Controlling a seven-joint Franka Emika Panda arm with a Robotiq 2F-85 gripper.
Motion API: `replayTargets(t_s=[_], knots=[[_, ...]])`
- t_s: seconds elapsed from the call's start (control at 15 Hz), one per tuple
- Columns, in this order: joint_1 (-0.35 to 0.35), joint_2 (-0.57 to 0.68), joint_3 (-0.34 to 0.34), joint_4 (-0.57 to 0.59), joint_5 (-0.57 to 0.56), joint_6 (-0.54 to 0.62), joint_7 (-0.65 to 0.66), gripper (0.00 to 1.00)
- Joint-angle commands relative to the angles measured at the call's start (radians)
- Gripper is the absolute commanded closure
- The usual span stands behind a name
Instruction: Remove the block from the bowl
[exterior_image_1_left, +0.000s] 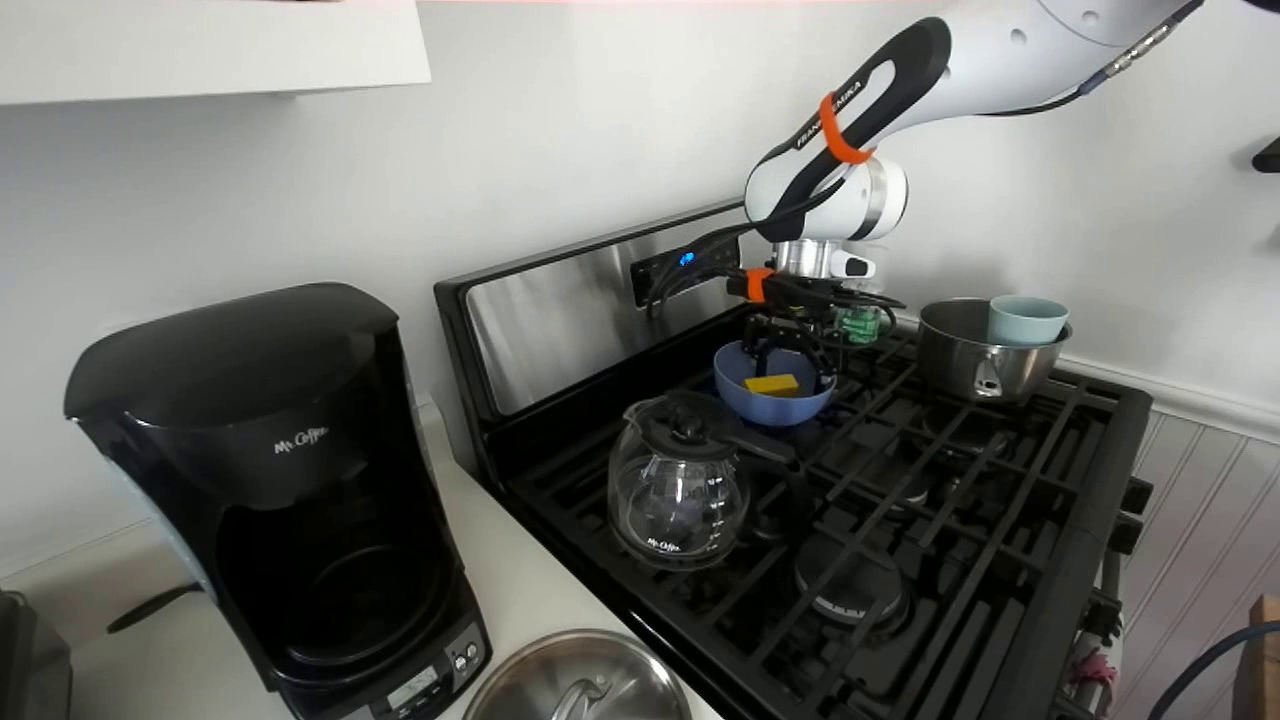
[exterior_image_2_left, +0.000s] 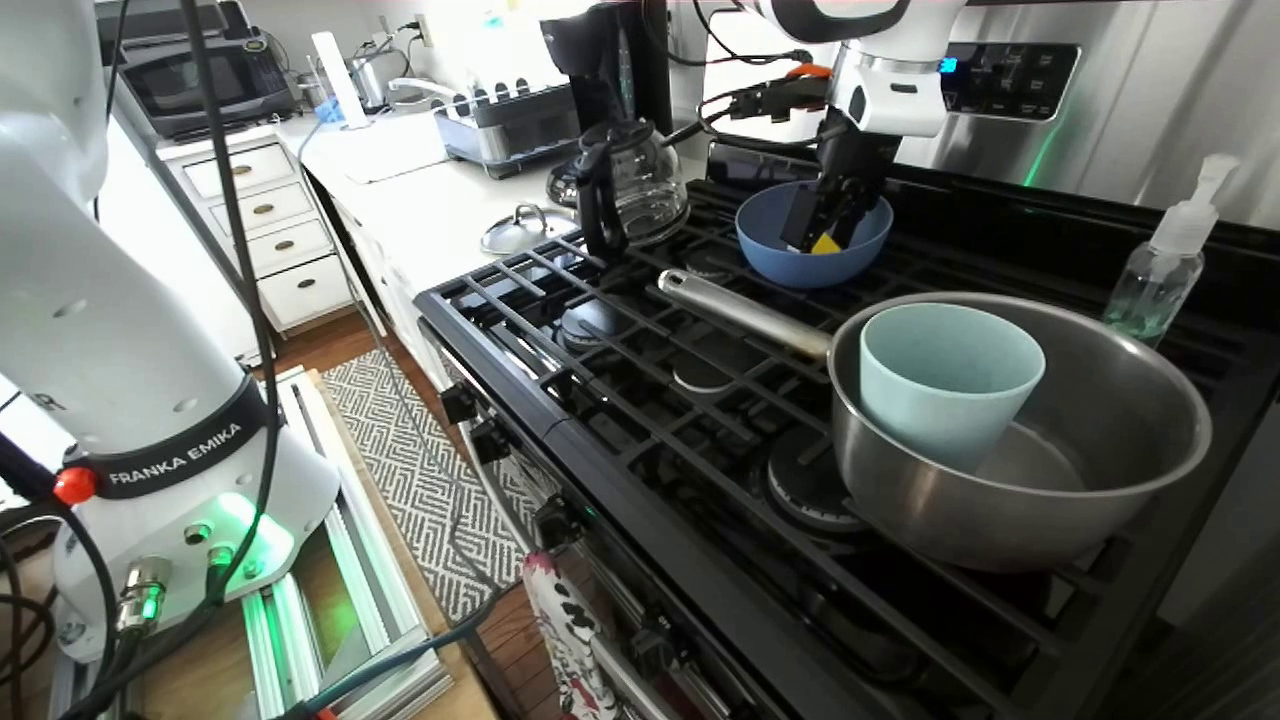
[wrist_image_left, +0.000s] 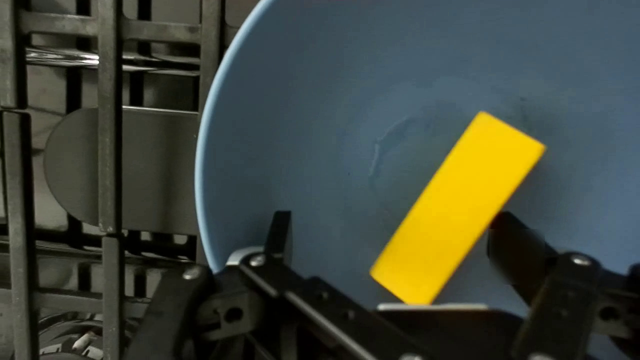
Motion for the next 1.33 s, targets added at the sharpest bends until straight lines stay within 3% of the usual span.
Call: replayTargets(t_s=[0.0,0.53,0.6,0.73,1.27], knots=[[-0.009,-0.023,0.002,-0.036,0.035,0.005,0.012,0.0],[-0.026,0.028,0.008,0.015,0.09,-0.008,0.04,0.03],[-0.028,0.033,0.009,0.02,0.097,-0.009,0.043,0.27],[-0.029,0.039,0.008,0.024,0.1,-0.009,0.05,0.3],[-0.031,0.03,0.008,0.018,0.117,0.009,0.058,0.87]])
